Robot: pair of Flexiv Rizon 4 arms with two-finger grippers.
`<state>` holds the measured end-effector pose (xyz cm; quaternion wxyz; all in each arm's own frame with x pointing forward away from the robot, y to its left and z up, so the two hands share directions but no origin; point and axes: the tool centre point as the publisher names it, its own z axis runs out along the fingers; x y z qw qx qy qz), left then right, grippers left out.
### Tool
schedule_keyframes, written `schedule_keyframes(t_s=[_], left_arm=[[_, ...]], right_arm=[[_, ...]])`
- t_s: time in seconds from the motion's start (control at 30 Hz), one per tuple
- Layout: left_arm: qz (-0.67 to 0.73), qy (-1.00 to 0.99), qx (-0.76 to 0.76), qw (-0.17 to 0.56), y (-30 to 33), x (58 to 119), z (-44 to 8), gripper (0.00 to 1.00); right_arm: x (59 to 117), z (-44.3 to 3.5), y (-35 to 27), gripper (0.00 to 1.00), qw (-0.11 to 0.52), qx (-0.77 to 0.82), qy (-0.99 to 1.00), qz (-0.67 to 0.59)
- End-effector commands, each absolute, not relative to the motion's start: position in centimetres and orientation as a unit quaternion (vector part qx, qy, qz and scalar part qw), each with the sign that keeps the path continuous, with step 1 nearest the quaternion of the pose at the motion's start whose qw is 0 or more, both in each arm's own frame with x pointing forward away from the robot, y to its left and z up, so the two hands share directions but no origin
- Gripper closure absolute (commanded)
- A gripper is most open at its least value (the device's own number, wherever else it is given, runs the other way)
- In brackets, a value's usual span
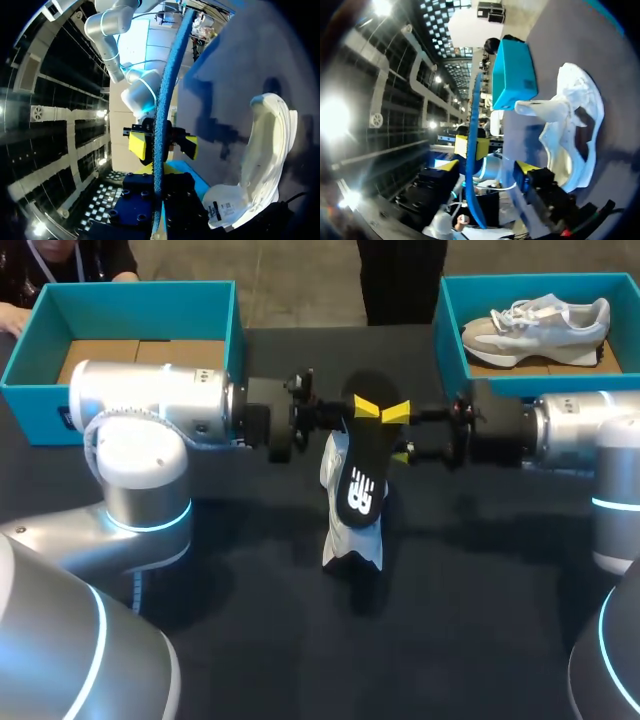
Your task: Take the shoe out of the shoebox, open the shoe tongue, remove and reinsert the insole, then place the shoe into the shoebox
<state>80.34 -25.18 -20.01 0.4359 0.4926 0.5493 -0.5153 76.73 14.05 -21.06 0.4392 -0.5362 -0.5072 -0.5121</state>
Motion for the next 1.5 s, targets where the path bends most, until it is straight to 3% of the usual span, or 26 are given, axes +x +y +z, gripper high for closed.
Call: schedule_keyframes(t_s=[0.03,0.6,1.5], left_arm=[[-0.536,0.551,0.490,0.412,-24.9,80.5,-19.8,1.00],[-0.569,0.572,0.458,0.373,-24.6,79.3,-19.3,1.00],[-0.561,0.587,0.448,0.374,-24.0,79.6,-19.4,1.00]], right_arm=[[76.1,-21.0,13.0,0.00,0.407,-0.544,-0.533,-0.505],[76.2,-20.9,11.0,0.00,0.220,-0.474,-0.686,-0.506],[75.5,-20.6,10.0,0.00,0.202,-0.436,-0.717,-0.504]])
